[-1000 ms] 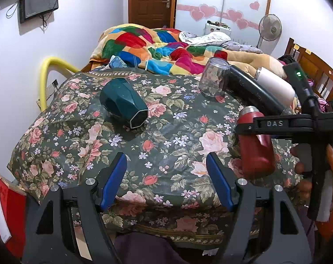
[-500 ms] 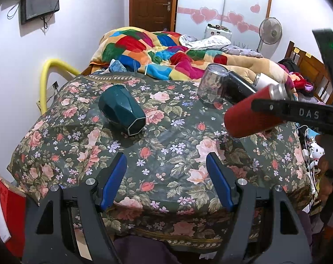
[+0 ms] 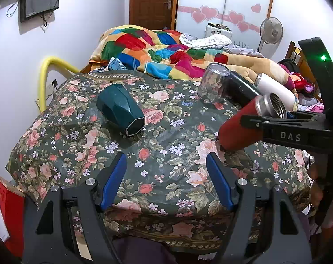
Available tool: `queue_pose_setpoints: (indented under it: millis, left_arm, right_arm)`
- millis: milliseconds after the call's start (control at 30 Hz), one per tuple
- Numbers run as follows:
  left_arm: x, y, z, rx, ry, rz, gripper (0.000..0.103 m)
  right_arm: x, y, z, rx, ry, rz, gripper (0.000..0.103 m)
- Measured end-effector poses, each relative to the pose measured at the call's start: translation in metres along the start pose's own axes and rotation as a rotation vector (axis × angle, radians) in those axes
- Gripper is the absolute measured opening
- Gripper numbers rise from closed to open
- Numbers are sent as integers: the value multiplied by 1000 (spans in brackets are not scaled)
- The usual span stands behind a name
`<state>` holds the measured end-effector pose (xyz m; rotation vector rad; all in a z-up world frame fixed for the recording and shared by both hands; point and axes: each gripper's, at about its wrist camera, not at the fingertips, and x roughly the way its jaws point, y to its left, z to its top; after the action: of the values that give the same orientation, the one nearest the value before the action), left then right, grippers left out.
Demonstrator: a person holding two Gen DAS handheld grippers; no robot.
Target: Flip cup upright
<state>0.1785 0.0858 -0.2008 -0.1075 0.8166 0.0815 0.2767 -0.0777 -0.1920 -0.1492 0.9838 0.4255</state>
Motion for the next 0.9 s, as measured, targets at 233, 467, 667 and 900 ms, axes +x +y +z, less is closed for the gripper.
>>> queue_pose_setpoints:
  millis: [233,467,667,900]
  left_arm:
    - [2,1,1,-1,3,3,73]
    - [-3,4,5,-15,-3,5,73]
    - [-25,-2,12,-15,-47,-7,73]
    - [-82,-20,27,7,-176,-56,73]
  right_arm:
    - [6,8,9,-40,0,-21,60]
    - [6,11,14,-43,26,-27,69]
    - [-23,10,8,-47,-8,7,69]
    - [-116,4,-7,-25,-210,49,69]
